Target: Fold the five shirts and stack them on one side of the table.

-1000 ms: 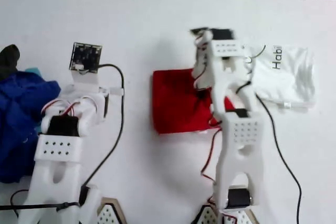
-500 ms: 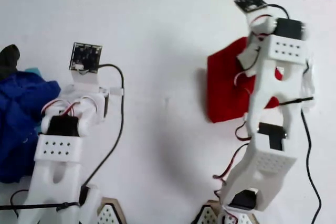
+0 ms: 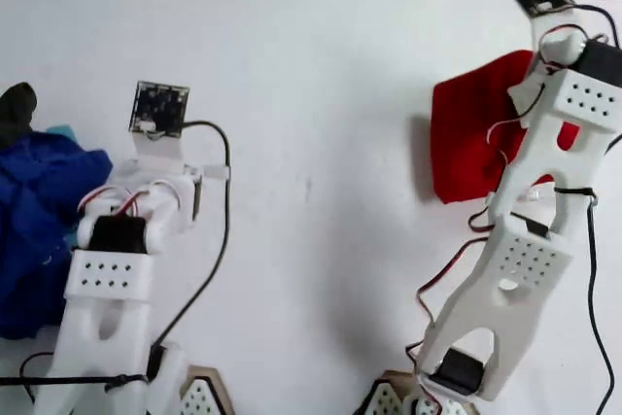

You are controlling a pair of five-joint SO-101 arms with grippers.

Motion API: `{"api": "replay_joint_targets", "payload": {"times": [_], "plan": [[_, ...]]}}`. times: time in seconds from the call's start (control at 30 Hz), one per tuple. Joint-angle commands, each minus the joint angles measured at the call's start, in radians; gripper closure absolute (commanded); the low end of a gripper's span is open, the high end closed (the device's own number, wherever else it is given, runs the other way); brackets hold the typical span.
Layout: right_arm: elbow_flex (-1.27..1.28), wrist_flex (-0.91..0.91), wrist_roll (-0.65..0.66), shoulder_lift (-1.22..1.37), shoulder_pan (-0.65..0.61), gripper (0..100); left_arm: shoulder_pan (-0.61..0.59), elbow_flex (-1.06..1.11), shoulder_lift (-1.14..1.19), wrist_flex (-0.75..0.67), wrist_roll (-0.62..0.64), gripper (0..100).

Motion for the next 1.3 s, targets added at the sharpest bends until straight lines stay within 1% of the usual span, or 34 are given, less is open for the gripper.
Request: {"api": "replay_joint_targets", "payload": {"times": [0.0,0.07,0.33,0.5,0.57,0.7,0.77,0.93,1.1,1.13,1.23,1.27], "plan": [[-0.167,-0.035,-0.106,0.082,0.061,97.9,-0.008,0.015,-0.031,-0.005,-0.006,97],[-0.210,-0.050,-0.150,0.137,0.087,97.9,-0.008,0.018,-0.031,-0.005,-0.006,97],[-0.232,-0.094,-0.158,0.280,0.097,97.9,-0.008,0.016,-0.031,-0.005,-0.006,97],[-0.232,-0.094,-0.153,0.300,0.097,97.4,-0.009,0.016,-0.031,-0.005,-0.006,97],[-0.232,-0.093,-0.158,0.286,0.101,92.6,-0.009,0.016,-0.031,-0.005,-0.006,97],[-0.232,-0.090,-0.157,0.231,0.102,76.0,-0.009,0.016,-0.031,-0.005,-0.006,97],[-0.232,-0.094,-0.160,0.183,0.102,74.1,-0.009,0.018,-0.031,-0.005,-0.006,97],[-0.232,-0.160,-0.160,0.085,0.102,80.2,-0.009,0.018,-0.031,-0.005,-0.006,97],[-0.229,-0.255,-0.160,0.067,0.102,84.9,-0.009,0.016,-0.031,-0.005,-0.008,97],[-0.219,-0.274,-0.160,0.070,0.101,87.1,-0.009,0.016,-0.031,-0.005,-0.008,97],[-0.180,-0.355,-0.160,0.113,0.097,98.8,-0.009,0.016,-0.031,-0.005,-0.008,97],[-0.175,-0.394,-0.160,0.134,0.096,97.8,-0.009,0.016,-0.031,-0.005,-0.008,97]]}}
